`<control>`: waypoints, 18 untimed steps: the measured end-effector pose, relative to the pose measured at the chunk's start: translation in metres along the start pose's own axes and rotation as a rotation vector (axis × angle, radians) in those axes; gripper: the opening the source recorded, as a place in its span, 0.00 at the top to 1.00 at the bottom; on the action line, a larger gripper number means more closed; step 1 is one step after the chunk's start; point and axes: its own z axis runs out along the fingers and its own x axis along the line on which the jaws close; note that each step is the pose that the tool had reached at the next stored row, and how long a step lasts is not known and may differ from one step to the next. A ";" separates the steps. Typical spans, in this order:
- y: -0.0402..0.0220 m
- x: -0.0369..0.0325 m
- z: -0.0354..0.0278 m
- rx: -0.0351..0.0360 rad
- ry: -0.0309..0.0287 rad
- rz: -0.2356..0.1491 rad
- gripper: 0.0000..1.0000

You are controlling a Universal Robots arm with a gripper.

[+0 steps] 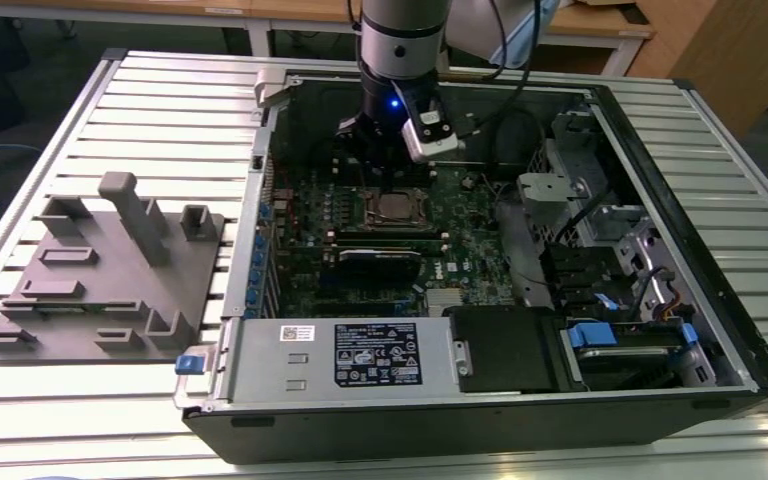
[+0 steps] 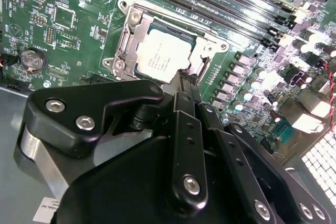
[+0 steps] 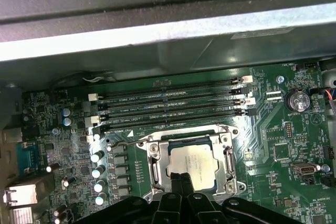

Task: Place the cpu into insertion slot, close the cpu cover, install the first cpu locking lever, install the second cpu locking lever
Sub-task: 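Install the first cpu locking lever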

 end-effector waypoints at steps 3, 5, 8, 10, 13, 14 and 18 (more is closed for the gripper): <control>0.0000 0.0000 0.0000 0.0000 0.0000 0.000 0.90; 0.0000 0.0000 -0.0001 0.0000 0.0000 0.000 0.90; 0.0000 0.0003 -0.0002 0.0001 0.0000 0.000 0.90; -0.0004 0.0025 -0.0003 0.0003 0.0001 0.000 0.90; -0.0011 0.0081 -0.0002 0.0000 -0.0004 0.000 0.90; -0.0014 0.0100 -0.0003 0.0000 -0.0006 0.000 0.90; -0.0017 0.0129 -0.0002 -0.0001 -0.0009 0.000 0.90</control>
